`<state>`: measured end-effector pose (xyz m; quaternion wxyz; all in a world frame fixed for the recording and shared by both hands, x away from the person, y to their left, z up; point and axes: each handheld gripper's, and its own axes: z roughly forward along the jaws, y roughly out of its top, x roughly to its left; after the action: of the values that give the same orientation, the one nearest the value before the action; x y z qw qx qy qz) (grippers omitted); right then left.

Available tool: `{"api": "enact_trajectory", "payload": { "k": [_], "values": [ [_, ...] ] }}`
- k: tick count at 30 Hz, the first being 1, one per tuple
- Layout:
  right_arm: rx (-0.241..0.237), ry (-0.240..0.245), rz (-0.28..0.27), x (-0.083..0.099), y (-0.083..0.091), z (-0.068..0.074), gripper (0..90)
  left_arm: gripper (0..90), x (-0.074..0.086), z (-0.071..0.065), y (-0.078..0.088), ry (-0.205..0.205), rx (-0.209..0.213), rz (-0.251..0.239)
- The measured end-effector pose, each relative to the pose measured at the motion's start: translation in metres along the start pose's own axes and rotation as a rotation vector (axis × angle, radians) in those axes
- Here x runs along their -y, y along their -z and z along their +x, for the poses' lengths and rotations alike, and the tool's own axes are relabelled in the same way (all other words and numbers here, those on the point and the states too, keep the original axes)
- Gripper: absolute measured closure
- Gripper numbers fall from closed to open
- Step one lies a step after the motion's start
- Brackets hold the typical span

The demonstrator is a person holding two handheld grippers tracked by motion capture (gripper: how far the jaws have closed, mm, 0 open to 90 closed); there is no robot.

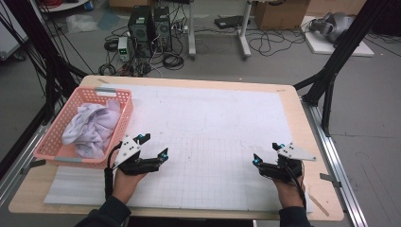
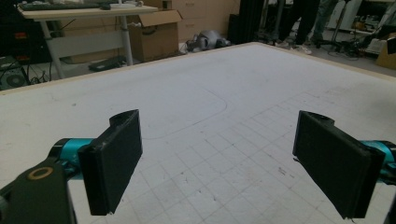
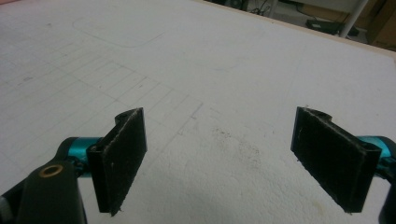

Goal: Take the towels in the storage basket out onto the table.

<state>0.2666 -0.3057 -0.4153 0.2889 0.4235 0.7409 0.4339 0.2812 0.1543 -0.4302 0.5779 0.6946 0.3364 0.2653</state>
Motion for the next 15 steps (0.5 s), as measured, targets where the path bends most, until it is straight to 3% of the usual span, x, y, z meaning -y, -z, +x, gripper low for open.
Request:
{"api": "enact_trajectory", "payload": {
  "k": [15],
  "values": [
    [-0.010,-0.004,0.003,0.0022,-0.0021,-0.0053,17.0,16.6,-0.0002,-0.0036,-0.0051,0.009,0.024,0.006]
  ]
}}
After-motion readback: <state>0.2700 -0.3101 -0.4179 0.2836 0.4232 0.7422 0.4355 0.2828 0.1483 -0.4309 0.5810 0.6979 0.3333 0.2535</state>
